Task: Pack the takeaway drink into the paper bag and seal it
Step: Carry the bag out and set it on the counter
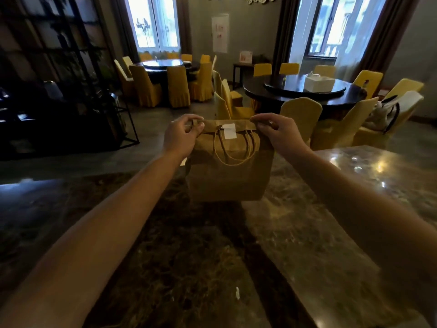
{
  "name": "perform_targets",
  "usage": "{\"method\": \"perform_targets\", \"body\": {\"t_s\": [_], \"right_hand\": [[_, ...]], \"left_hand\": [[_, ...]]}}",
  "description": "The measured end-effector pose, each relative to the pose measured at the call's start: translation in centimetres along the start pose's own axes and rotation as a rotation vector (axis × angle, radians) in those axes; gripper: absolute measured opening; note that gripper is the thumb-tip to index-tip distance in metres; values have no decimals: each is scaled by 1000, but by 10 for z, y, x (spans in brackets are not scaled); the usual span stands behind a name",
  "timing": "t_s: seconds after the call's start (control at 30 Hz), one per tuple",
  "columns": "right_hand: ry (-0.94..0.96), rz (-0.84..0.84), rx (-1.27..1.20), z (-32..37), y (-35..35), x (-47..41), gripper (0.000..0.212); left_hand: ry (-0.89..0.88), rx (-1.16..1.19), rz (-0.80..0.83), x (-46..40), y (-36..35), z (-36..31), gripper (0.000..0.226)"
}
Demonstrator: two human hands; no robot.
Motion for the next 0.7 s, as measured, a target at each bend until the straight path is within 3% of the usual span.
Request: {"method": "perform_targets", "body": {"t_s": [0.13, 0.47, 0.7], "right_hand": [[-116, 47, -60, -34, -25, -23, 24], [-173, 102, -39, -90, -61, -41, 24], [-220, 99, -71, -104, -68, -45, 24]], "left_hand": [[-4, -106, -53, -13, -20, 31, 16], [78, -193, -46, -20, -52, 89, 16], [67, -232, -9, -19, -60, 104, 31]]}}
Point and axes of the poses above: each hand's wrist, its own x-axis away from the middle knuckle, its own y-axis out of the back of the hand, z = x × y, the point moved 6 cm from there along -x, towards the middle knuckle, and after that the axes turned 11 degrees about -z, right-handed, at the moved point
